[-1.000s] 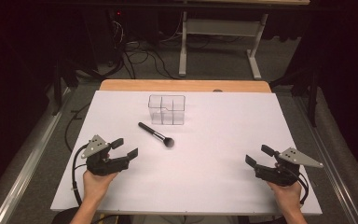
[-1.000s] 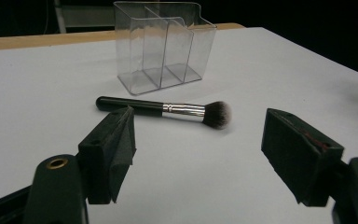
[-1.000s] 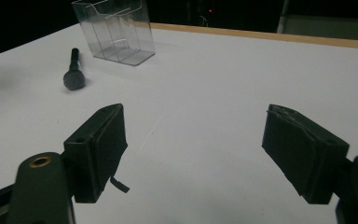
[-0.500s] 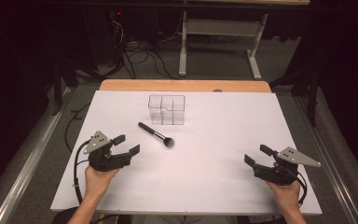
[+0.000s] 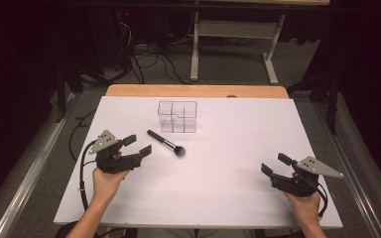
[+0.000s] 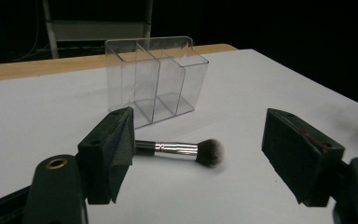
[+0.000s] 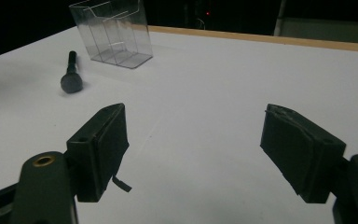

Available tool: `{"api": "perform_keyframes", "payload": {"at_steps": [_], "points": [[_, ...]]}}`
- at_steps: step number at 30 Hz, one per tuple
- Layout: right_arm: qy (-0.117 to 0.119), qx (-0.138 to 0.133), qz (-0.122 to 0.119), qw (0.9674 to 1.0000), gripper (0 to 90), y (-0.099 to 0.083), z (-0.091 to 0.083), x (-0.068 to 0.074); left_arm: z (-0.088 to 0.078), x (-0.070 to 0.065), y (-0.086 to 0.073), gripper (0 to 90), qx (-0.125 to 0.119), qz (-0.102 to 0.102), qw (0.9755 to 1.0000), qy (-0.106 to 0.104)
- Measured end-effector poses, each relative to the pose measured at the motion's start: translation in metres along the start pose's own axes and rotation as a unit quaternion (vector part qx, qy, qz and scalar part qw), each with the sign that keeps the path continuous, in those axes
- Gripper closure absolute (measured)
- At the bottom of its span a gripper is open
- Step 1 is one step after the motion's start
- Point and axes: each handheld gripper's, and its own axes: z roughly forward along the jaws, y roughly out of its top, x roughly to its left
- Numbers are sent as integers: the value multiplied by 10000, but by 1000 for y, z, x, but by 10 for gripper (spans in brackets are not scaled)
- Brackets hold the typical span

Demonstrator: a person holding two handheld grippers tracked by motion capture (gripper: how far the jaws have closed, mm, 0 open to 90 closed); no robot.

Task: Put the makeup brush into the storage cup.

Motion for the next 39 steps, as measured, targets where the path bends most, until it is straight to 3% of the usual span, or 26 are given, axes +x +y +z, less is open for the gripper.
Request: {"api": "perform_keyframes", "payload": {"at_steps": [14,20,39], "points": [[-57,5,-9,10000,245,1,4,3,19,-2,20,264,-36,228,9997,6],[-59,-23,-19,10000,245,1,4,2,26,-3,25,268,-74,155,9998,-49],[-14,22,-45,10000,245,1,4,2,47,-4,42,268,-47,213,9998,-25]]}}
